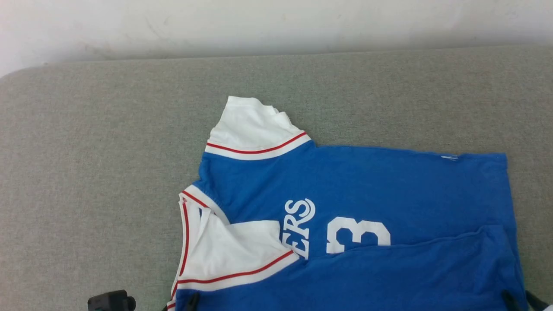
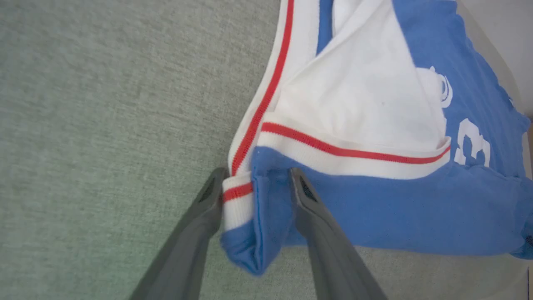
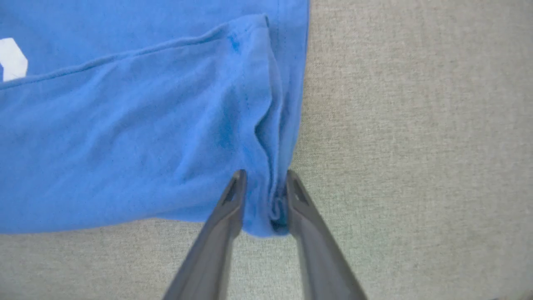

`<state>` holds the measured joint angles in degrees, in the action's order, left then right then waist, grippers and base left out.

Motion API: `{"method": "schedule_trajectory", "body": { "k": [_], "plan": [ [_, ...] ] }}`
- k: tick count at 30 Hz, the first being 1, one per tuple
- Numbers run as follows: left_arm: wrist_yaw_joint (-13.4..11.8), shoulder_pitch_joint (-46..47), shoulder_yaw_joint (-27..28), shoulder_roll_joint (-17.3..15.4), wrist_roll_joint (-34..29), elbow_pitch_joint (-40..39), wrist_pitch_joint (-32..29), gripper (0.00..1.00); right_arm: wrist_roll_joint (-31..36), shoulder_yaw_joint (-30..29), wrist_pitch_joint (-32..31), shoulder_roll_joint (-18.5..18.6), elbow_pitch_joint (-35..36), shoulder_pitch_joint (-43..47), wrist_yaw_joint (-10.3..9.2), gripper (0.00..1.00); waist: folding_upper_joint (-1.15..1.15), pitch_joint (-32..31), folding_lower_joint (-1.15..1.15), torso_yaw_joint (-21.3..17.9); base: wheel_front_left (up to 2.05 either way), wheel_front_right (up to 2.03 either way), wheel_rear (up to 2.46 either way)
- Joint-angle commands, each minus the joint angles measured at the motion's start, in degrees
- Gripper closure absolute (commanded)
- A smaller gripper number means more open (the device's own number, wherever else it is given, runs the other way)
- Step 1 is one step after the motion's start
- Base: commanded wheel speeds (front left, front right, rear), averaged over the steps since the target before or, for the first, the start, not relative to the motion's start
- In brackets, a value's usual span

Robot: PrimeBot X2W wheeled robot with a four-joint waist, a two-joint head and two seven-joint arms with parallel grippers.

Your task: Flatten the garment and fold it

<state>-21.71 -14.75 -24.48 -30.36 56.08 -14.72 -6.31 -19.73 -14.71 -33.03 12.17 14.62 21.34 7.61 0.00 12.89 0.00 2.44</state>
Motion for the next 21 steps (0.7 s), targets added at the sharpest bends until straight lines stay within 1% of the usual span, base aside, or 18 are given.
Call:
{"method": "schedule_trajectory", "body": {
  "k": [1,4,7,9,11,13,14,15,17,19,21],
  "plan": [
    [0.68,0.89,0.09,0.41,0.63,1.05,0.32,0.0,0.38,0.27,0.77,-0.02,-0.44,-1.1,-0.12,0.0,0.0,-0.17,0.0,-0.4,0.0,0.0,0.0],
    [1.72,1.36,0.66,1.03,1.28,3.32,1.26,0.0,-0.06,1.09,2.57,0.28,-1.14,-2.16,-0.12,0.0,0.0,-0.44,0.0,-0.96,0.0,0.0,0.0],
    [3.42,0.63,3.05,1.65,3.45,2.15,3.29,0.0,-1.22,0.62,4.47,0.37,0.04,-2.92,-0.12,0.0,0.0,-0.83,0.0,-1.64,0.0,0.0,0.0],
    [4.29,-0.5,5.74,0.94,4.64,-0.3,5.01,0.0,-1.28,0.07,6.25,0.71,1.92,-3.61,-0.12,0.0,0.0,-0.91,0.0,-2.21,0.0,0.0,0.0],
    [4.69,-1.25,8.48,-1.09,4.0,-3.36,6.86,0.0,-0.25,-0.72,9.25,1.22,3.87,-5.01,-0.12,0.0,0.0,-0.69,0.0,-2.91,0.0,0.0,0.0],
    [4.33,-0.28,11.02,-3.66,1.07,-6.33,9.17,0.0,2.12,-0.34,11.99,2.46,5.18,-6.22,-0.12,0.0,0.0,0.04,0.0,-3.25,0.0,0.0,0.0],
    [3.88,0.9,12.07,-4.69,-0.91,-7.72,10.47,0.0,2.97,-0.53,13.55,2.34,5.47,-7.0,-0.12,0.0,0.0,0.5,0.0,-3.32,0.0,0.0,0.0],
    [3.05,2.57,13.26,-5.05,-2.41,-8.96,11.72,0.0,3.51,-0.69,15.38,1.81,5.74,-8.01,-0.12,0.0,0.0,1.19,0.0,-3.4,0.0,0.0,0.0],
    [2.53,7.52,14.22,-6.46,-6.25,-10.46,13.45,0.0,4.6,0.19,17.97,1.02,5.73,-10.01,-0.12,0.0,0.0,2.82,0.0,-3.83,0.0,0.0,0.0],
    [1.71,13.34,14.16,-7.99,-9.7,-10.97,13.12,0.0,5.52,1.9,20.06,0.41,5.57,-12.38,-0.12,0.0,0.0,4.89,0.0,-4.63,0.0,0.0,0.0],
    [1.73,20.57,13.24,-9.37,-12.5,-10.46,11.62,0.0,6.33,3.92,21.73,-0.08,5.05,-14.81,-0.12,0.0,0.0,7.0,0.0,-5.43,0.0,0.0,0.0]
  ]
}}
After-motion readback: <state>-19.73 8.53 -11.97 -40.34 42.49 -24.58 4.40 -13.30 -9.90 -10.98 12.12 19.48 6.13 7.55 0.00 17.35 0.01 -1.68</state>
